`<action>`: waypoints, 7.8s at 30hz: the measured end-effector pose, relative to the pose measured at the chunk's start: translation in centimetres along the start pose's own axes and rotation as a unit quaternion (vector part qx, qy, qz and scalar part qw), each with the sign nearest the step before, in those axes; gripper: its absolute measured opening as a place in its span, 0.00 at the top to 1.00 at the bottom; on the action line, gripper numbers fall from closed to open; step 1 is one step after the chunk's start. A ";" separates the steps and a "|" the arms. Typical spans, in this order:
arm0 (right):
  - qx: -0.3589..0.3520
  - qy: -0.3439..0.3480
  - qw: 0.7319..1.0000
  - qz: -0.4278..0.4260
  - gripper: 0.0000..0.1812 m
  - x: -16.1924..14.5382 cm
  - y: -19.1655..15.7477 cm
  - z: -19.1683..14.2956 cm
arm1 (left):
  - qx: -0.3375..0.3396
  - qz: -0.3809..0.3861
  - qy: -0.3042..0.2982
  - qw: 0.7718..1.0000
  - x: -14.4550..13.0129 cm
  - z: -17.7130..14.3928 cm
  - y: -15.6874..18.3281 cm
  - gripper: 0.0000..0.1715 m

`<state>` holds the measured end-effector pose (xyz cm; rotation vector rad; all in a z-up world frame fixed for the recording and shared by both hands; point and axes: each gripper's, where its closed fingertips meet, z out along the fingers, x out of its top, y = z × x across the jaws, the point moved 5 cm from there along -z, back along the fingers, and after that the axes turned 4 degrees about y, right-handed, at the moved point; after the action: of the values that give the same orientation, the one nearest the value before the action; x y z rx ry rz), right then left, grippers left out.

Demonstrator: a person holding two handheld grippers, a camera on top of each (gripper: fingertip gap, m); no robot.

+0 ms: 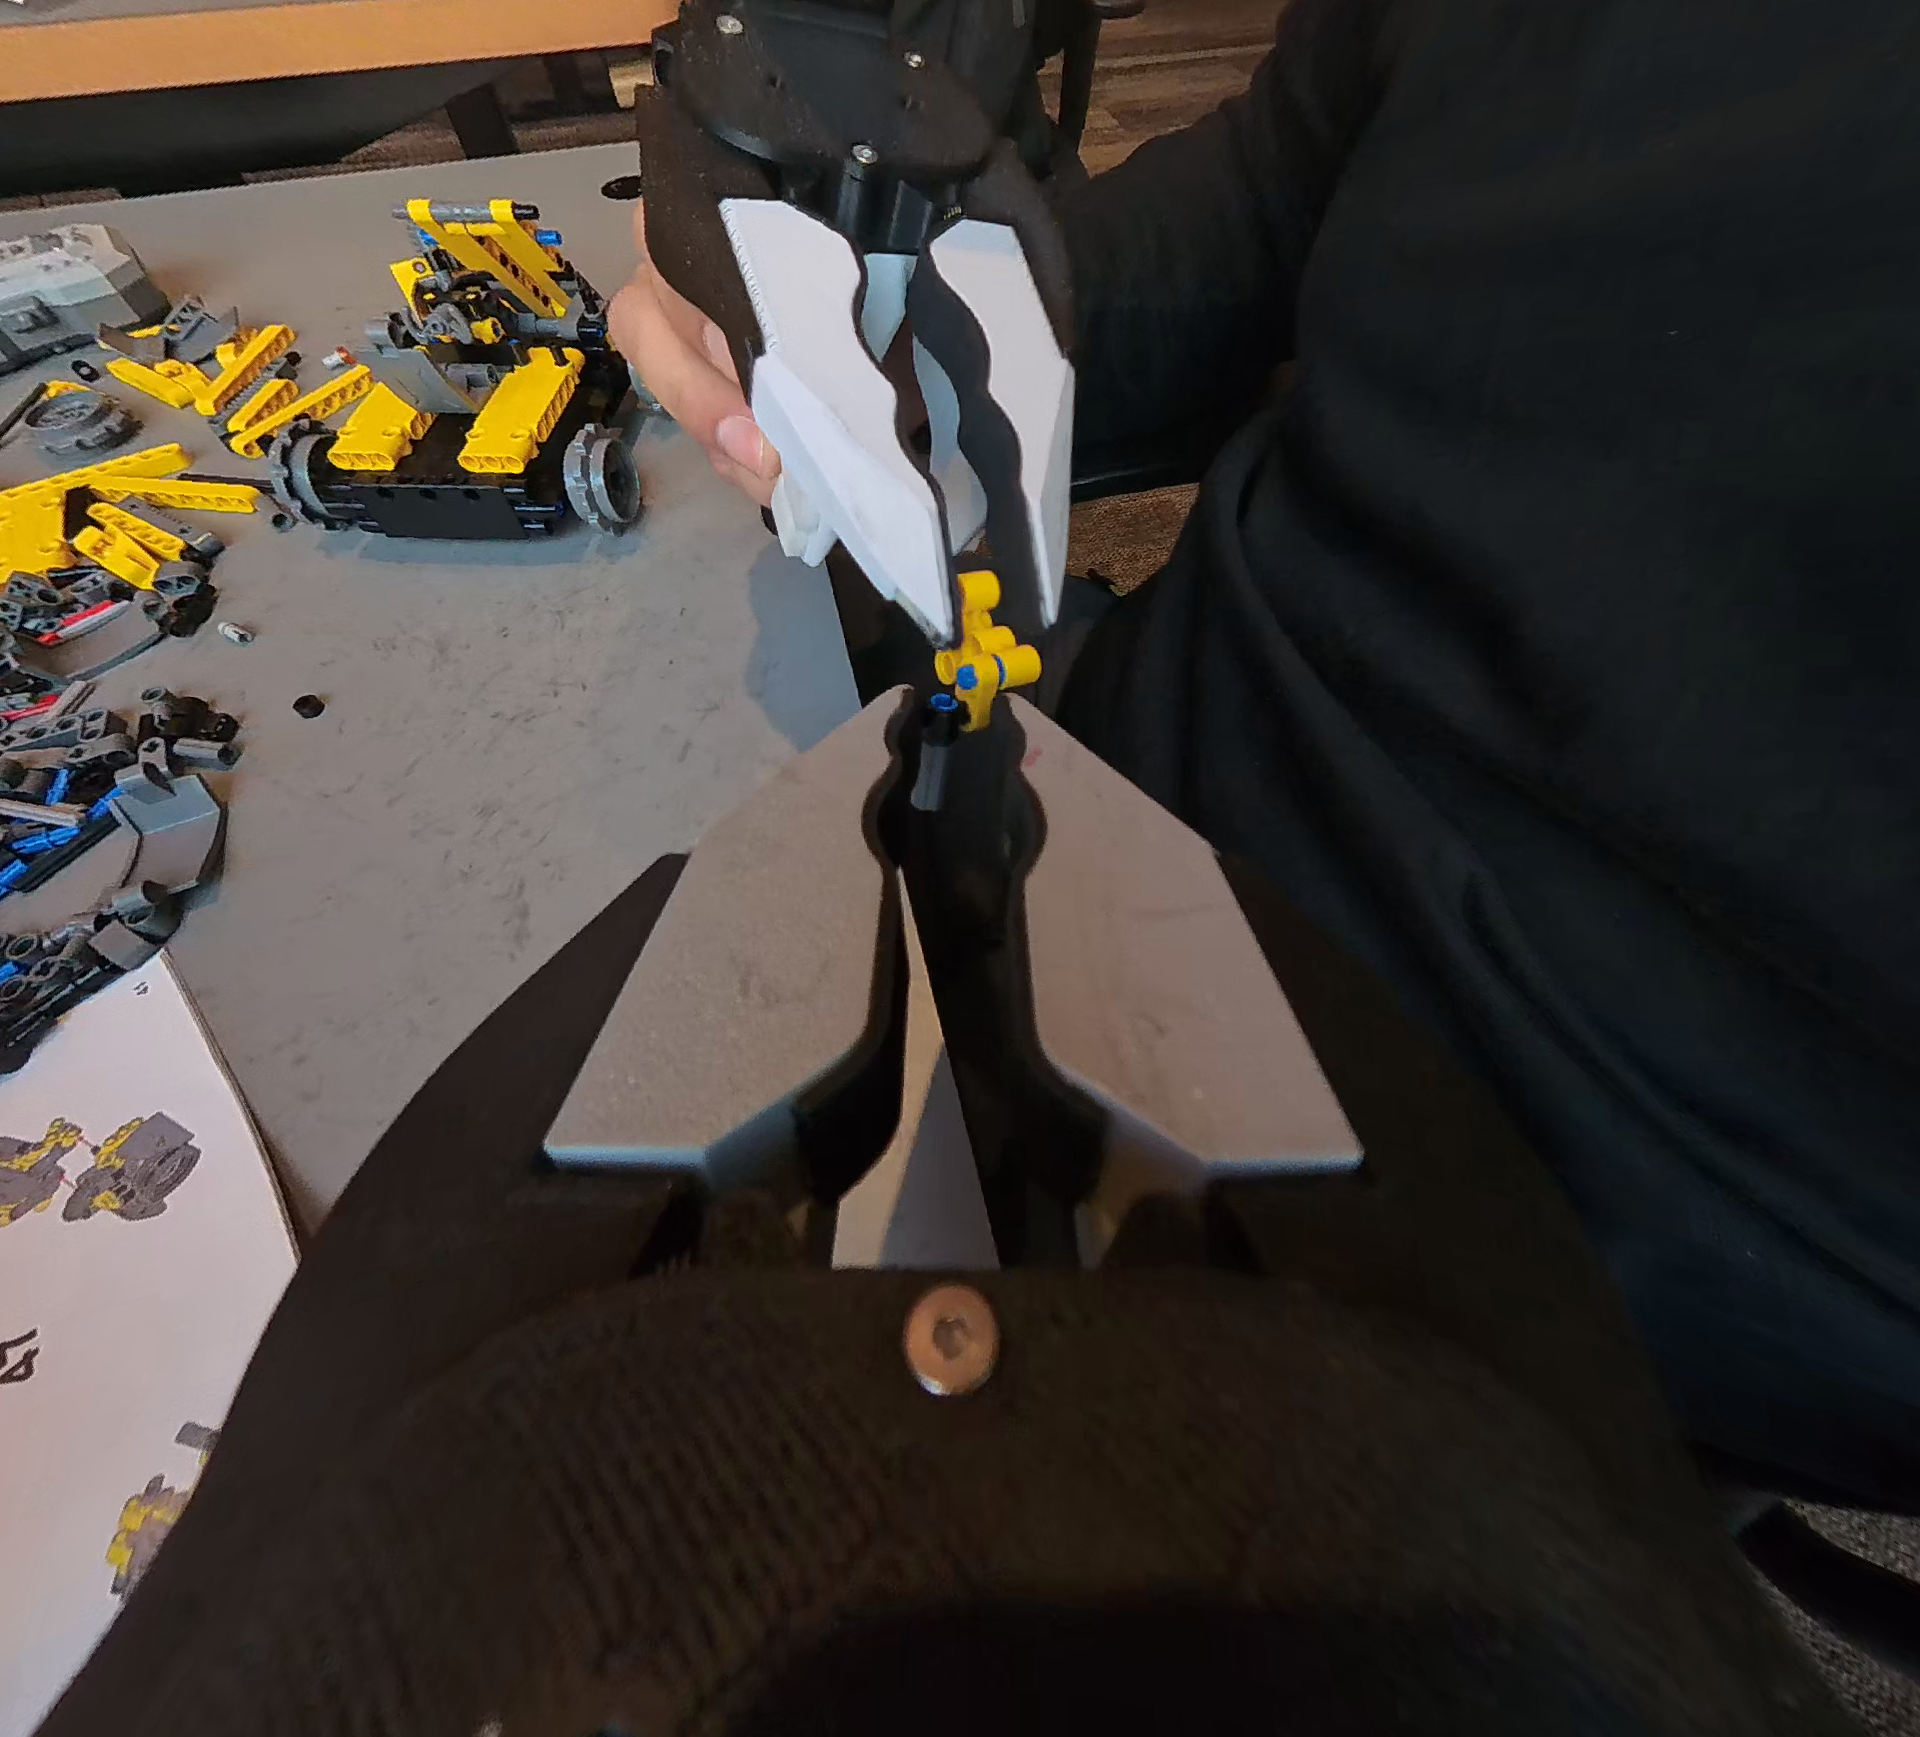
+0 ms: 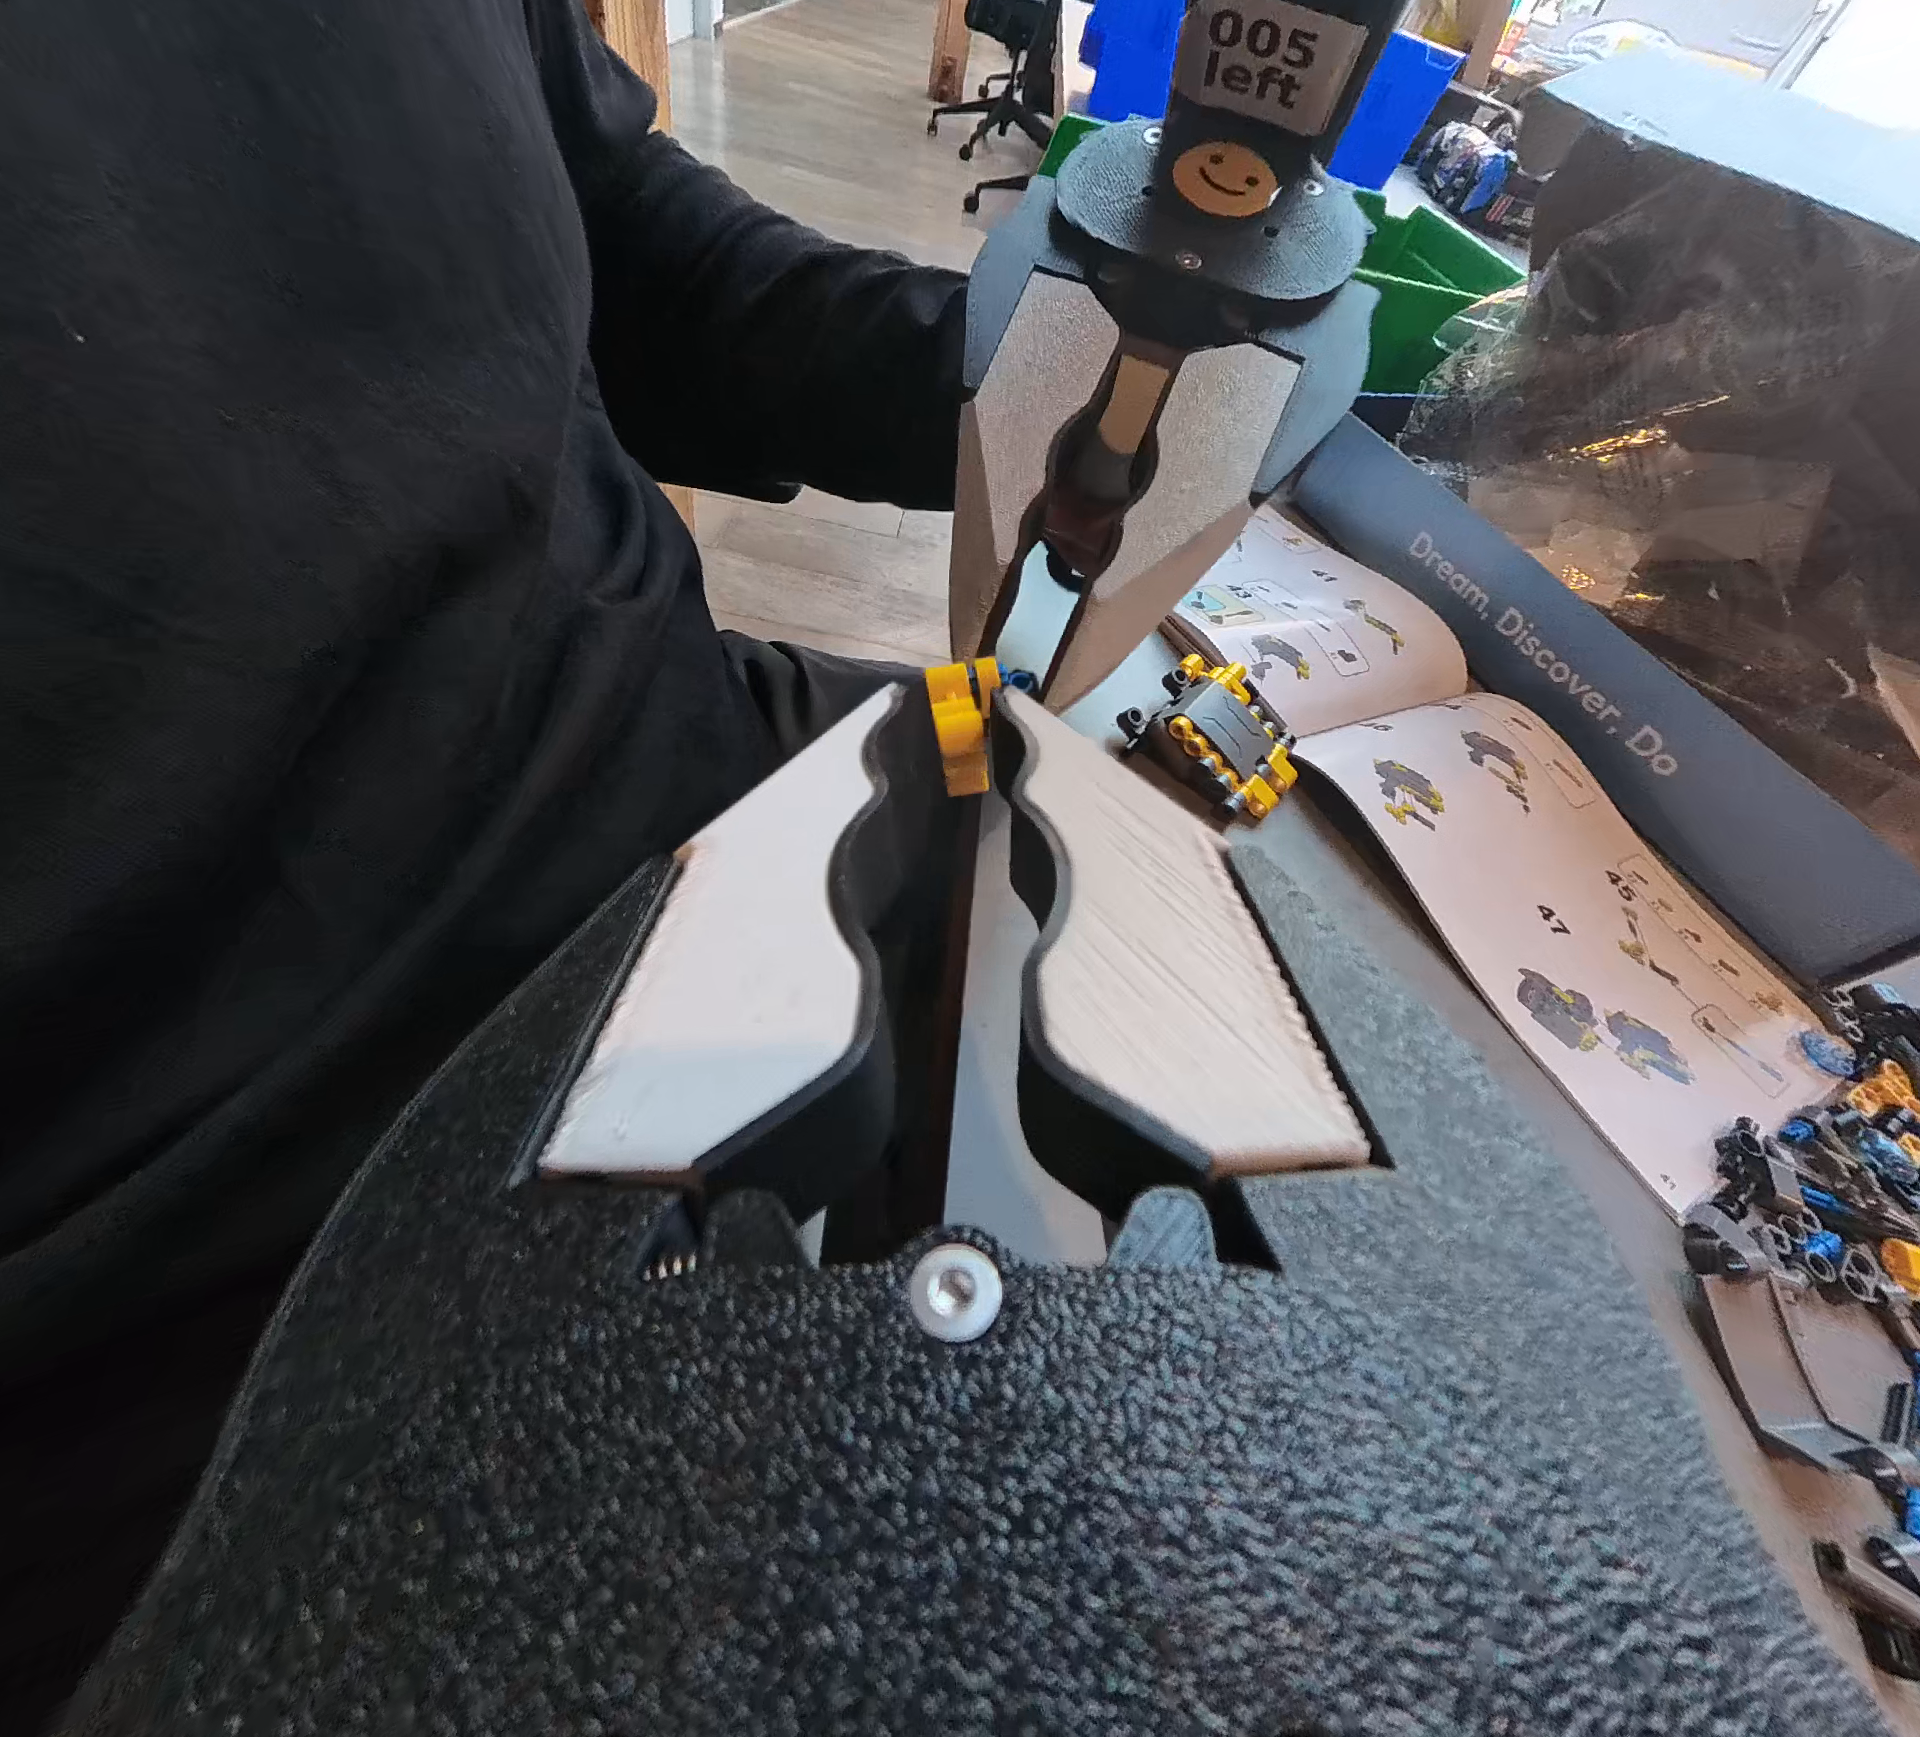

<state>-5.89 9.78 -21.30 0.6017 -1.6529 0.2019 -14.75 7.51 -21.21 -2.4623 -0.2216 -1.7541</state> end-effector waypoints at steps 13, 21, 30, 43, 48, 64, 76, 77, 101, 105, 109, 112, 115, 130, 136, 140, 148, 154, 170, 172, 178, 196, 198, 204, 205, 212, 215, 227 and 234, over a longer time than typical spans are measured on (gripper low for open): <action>0.015 -0.023 1.000 -0.013 0.95 -0.1 -0.8 0.4 | -0.026 -0.005 -0.014 1.000 -0.3 0.7 0.6 0.94; 0.014 -0.031 0.999 -0.003 0.92 -0.5 -0.5 0.4 | -0.028 -0.005 -0.017 0.999 -0.6 0.8 0.6 0.94; 0.014 -0.029 0.999 -0.003 0.93 -0.5 -0.7 0.6 | -0.027 -0.007 -0.018 0.999 -0.5 0.8 0.6 0.94; -0.002 -0.057 0.998 -0.035 0.95 -0.9 -1.1 0.7 | -0.023 -0.018 -0.035 0.999 -0.9 1.2 0.7 0.94; -0.001 -0.064 0.998 -0.020 0.95 -1.7 -1.2 0.9 | -0.014 -0.019 -0.060 0.998 -1.5 1.6 0.8 0.94; -0.074 -0.104 0.992 0.020 0.91 -3.8 1.1 0.4 | 0.087 -0.016 -0.111 0.990 -2.9 1.8 -1.4 0.94; -0.200 -0.172 0.964 0.034 0.92 -6.2 4.6 -1.1 | 0.298 0.129 -0.301 0.897 -5.9 2.6 -4.5 0.94; -0.202 -0.176 0.963 0.033 0.92 -6.3 4.6 -1.1 | 0.306 0.144 -0.315 0.887 -6.1 2.6 -4.7 0.94; -0.231 -0.186 0.953 0.059 0.92 -7.2 5.9 -1.5 | 0.328 0.036 -0.258 0.908 -5.7 1.9 -3.7 0.81; -0.233 -0.188 0.952 0.060 0.91 -7.3 5.9 -1.5 | 0.360 0.006 -0.103 0.927 -3.6 1.0 -1.9 0.87; -0.233 -0.187 0.952 0.065 0.92 -7.3 6.0 -1.5 | 0.337 -0.025 -0.007 0.941 -3.6 0.6 0.6 0.90; -0.235 -0.187 0.951 0.071 0.92 -7.3 6.2 -1.6 | 0.334 -0.029 -0.001 0.942 -4.3 0.1 1.2 0.91; -0.238 -0.187 0.950 0.076 0.91 -7.4 6.4 -1.6 | 0.317 -0.031 0.004 0.948 -4.4 0.4 1.6 0.92; -0.261 -0.188 0.946 0.046 0.95 -7.5 8.0 -1.1 | 0.289 -0.035 -0.025 0.956 -6.5 1.7 1.1 0.96; -0.271 -0.182 0.945 0.032 0.95 -7.2 7.9 -1.2 | 0.290 -0.045 -0.011 0.956 -6.5 1.3 0.5 0.97; -0.271 -0.180 0.945 0.029 0.95 -7.2 7.8 -1.2 | 0.278 -0.045 -0.015 0.959 -6.5 1.8 0.3 0.97; -0.268 -0.181 0.946 0.021 0.96 -7.2 7.7 -1.1 | 0.253 -0.037 -0.026 0.966 -6.6 2.9 0.5 0.98; -0.261 -0.179 0.948 0.026 0.96 -7.2 7.7 -1.1 | 0.252 -0.023 -0.035 0.967 -6.8 3.2 0.7 1.00; -0.098 -0.212 0.969 0.080 0.84 -8.2 5.6 0.3 | 0.292 -0.032 -0.035 0.955 -7.1 1.0 0.6 1.00; -0.089 -0.221 0.967 0.088 0.84 -8.4 5.6 0.5 | 0.292 -0.037 -0.034 0.955 -7.3 0.8 0.6 1.00; -0.073 -0.225 0.966 0.106 0.85 -8.6 5.6 0.5 | 0.291 -0.042 -0.031 0.955 -7.3 0.8 0.6 1.00; -0.075 -0.223 0.965 0.114 0.86 -8.6 5.8 0.5 | 0.285 -0.038 -0.035 0.957 -7.4 1.1 0.6 1.00; -0.075 -0.223 0.965 0.114 0.86 -8.6 5.8 0.5 | 0.285 -0.038 -0.035 0.957 -7.4 1.1 0.6 1.00; -0.073 -0.224 0.965 0.115 0.87 -8.6 5.7 0.5 | 0.285 -0.038 -0.035 0.957 -7.4 1.1 0.6 1.00; -0.073 -0.225 0.965 0.115 0.87 -8.6 5.7 0.5 | 0.285 -0.038 -0.035 0.957 -7.4 1.1 0.6 1.00; -0.070 -0.229 0.963 0.120 0.93 -8.8 5.7 0.6 | 0.283 -0.037 -0.035 0.958 -7.3 1.2 0.6 1.00; -0.064 -0.231 0.963 0.124 0.94 -8.8 5.7 0.6 | 0.283 -0.037 -0.035 0.958 -7.3 1.2 0.6 1.00; -0.059 -0.203 0.966 0.150 0.94 -8.3 6.0 0.3 | 0.299 -0.027 -0.029 0.953 -7.0 0.9 0.5 1.00; -0.060 -0.202 0.968 0.137 0.94 -8.2 5.8 0.3 | 0.320 -0.042 -0.033 0.946 -7.1 0.7 -0.1 1.00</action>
<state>-8.55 16.74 -28.05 0.3331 -2.1272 0.1855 -16.44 7.34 -28.15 -2.0465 -0.7757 -1.3335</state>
